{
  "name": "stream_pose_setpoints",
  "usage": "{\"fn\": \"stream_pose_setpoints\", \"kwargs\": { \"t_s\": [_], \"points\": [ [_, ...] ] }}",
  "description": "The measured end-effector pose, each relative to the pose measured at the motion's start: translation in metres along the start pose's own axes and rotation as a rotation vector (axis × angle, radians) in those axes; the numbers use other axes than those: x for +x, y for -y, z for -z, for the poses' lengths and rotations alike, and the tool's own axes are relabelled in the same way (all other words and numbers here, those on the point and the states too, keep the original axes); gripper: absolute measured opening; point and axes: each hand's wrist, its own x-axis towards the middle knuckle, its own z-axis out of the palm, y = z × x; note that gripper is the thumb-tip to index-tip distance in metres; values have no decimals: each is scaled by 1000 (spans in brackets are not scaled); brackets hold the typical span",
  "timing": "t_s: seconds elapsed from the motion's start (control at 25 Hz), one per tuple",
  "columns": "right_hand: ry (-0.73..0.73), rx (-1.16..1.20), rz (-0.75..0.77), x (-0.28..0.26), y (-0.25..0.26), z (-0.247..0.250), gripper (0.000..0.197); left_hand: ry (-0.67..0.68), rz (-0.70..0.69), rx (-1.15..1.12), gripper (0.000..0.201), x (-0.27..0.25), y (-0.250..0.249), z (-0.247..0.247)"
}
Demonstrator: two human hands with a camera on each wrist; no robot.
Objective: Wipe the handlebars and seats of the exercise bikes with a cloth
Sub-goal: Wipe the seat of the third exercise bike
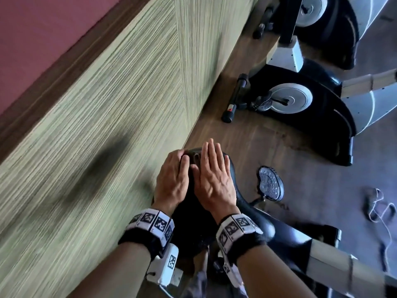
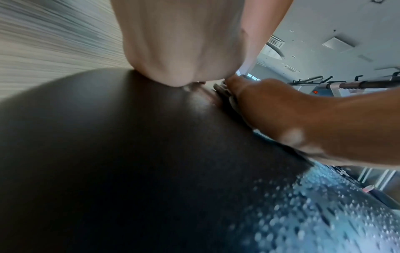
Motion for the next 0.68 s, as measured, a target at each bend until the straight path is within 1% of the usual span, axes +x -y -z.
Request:
{"fn": "stream_pose_setpoints", "kwargs": {
  "t_s": [0.12,0.2,0.24,0.28,0.36,0.44,0.48,0.56,0.64,0.68],
  "points": [
    [-47,-28,-122,-37,-2,-2,77,17,-70,76,54,0,9,-3],
    [-47,-86,-148,-59,-6,-4,76,14,-85,92,59,0,12,-5],
    [-34,-89,-155,-57,-6,-6,75,9,-92,93,62,-1,13,-6],
    [-26,-68,-172,-46,-4,-7,75,3,-100,86,63,-1,13,-6],
    [-11,6,-207,-3,2,-5,75,-7,-113,59,64,0,13,-6],
    [-8,33,-194,23,2,-3,75,-8,-115,45,64,1,14,-5],
    [-28,16,-180,16,-3,-4,76,3,-116,51,64,0,15,-6],
    [-58,-37,-165,-24,-12,-1,77,8,-110,79,67,-1,14,-5],
    [-47,-76,-222,-65,-16,3,76,21,-101,105,69,0,13,-7],
    [-29,-89,-251,-70,-16,4,76,19,-101,112,69,-1,12,-7]
  ]
}}
